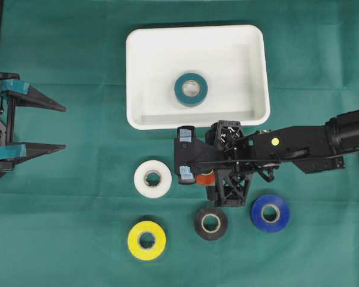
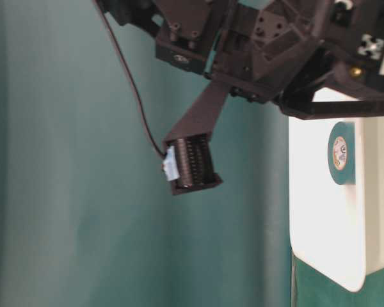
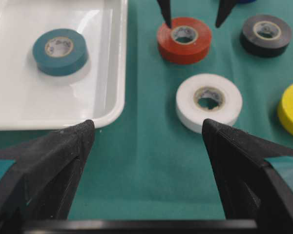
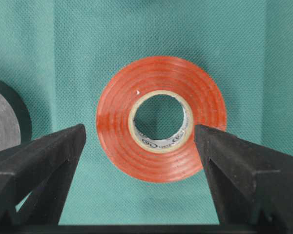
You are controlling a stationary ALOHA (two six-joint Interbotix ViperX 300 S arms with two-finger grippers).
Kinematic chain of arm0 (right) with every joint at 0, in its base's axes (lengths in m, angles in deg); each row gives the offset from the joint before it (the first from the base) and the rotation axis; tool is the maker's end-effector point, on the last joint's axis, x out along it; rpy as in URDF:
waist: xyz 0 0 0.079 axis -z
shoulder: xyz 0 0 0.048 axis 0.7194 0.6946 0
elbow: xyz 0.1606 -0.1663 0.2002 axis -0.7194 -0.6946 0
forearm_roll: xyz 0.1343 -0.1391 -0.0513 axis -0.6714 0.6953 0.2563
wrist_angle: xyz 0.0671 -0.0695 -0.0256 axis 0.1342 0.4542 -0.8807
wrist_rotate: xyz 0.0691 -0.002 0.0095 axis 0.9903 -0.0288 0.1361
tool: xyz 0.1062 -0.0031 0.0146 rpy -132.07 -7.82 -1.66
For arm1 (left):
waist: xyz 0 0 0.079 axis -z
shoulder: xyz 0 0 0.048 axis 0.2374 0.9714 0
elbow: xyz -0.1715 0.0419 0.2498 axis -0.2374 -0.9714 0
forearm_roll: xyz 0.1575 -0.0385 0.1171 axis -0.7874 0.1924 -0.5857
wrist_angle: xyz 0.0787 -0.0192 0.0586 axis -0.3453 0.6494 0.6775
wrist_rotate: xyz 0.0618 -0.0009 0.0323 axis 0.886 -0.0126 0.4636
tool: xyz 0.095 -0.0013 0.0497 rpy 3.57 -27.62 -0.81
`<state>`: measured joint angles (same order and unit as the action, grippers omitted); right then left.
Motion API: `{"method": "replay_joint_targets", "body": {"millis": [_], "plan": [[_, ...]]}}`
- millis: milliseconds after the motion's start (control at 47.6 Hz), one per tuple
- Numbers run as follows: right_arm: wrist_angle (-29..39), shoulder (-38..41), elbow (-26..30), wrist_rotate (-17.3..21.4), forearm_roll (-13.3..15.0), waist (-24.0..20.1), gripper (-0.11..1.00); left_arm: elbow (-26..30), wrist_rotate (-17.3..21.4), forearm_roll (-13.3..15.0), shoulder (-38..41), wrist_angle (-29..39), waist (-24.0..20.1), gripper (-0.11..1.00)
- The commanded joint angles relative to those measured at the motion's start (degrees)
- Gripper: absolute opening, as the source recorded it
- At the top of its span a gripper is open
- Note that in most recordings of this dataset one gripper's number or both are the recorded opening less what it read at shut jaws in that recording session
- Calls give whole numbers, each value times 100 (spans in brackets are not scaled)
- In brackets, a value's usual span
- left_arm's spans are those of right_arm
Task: Pick up the tape from a random location and place it into the white case.
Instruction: 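Lower the right gripper and close it on the red roll's rim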
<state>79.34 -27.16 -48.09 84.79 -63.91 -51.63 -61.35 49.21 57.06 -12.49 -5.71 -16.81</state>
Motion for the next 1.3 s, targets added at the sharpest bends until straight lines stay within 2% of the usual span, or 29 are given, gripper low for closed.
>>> {"method": "replay_joint_targets", "body": {"millis": [0, 546, 945, 1029, 1176, 1281], "plan": [[-123, -53, 26, 18, -18, -62, 92, 62, -9, 9, 53, -44, -18, 90], [-527, 316, -26, 114, -18, -105, 92, 53, -9, 18, 53, -44, -18, 90], [-562, 352, -62, 220, 18, -105, 91, 35, -9, 18, 44, -53, -18, 90], [-519, 352, -62, 202, 62, -105, 82, 35, -18, 18, 53, -53, -18, 90], [-483, 352, -62, 202, 62, -105, 45, 35, -18, 9, 53, -62, -18, 90], [-483, 352, -62, 193, 62, -105, 39, 35, -18, 9, 53, -70, -18, 90]]}}
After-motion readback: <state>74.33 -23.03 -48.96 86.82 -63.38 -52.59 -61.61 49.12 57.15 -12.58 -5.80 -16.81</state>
